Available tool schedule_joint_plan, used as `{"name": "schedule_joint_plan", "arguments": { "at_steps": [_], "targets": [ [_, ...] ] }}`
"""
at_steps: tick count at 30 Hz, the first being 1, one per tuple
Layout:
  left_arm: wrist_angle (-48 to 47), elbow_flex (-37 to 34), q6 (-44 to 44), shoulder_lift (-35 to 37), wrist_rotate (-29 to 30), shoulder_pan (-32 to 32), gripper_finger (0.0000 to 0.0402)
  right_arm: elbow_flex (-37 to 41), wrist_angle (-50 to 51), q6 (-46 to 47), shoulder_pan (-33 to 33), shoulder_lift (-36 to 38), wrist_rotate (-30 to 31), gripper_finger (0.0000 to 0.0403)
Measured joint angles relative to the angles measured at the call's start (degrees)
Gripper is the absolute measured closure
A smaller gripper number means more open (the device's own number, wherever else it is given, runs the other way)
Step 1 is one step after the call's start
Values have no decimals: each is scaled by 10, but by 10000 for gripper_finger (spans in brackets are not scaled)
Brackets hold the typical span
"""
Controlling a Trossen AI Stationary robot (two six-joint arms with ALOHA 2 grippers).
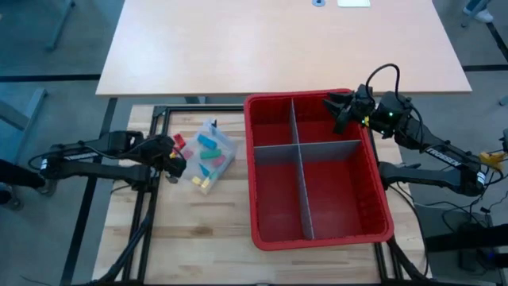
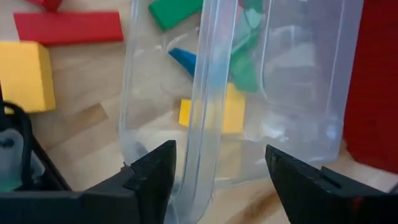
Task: Sort blocks
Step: Remove the blocks from the transparent bin
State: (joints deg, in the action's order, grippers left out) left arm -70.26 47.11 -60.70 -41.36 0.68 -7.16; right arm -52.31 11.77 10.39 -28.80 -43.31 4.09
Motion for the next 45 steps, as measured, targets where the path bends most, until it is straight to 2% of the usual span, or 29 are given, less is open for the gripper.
{"name": "schedule_joint_plan", "arguments": {
  "at_steps": [4, 10, 12, 15, 18, 19, 26, 45],
  "targets": [
    [3, 0, 5, -7, -31, 0, 190, 0, 0, -6, 0, 0, 0, 247],
    [71, -35, 27, -44, -135, 0, 208, 0, 0, -6, 0, 0, 0, 254],
    [137, -50, 27, -60, -152, 0, 231, 0, 0, -6, 0, 0, 0, 256],
    [210, -67, 27, -85, -153, 0, 290, 0, 0, -5, 0, 0, 1, 256],
    [274, -73, 42, -104, -133, 0, 354, 0, 2, -4, 0, 0, 1, 252],
    [288, -73, 49, -109, -125, 0, 359, 0, 3, -4, 0, 0, 1, 251],
    [353, -76, 49, -108, -61, 0, 365, 0, 10, -5, 0, 0, 1, 253],
    [417, -76, 31, -53, 75, 4, 385, 0, 18, -13, 0, 0, 0, 256]
  ]
}}
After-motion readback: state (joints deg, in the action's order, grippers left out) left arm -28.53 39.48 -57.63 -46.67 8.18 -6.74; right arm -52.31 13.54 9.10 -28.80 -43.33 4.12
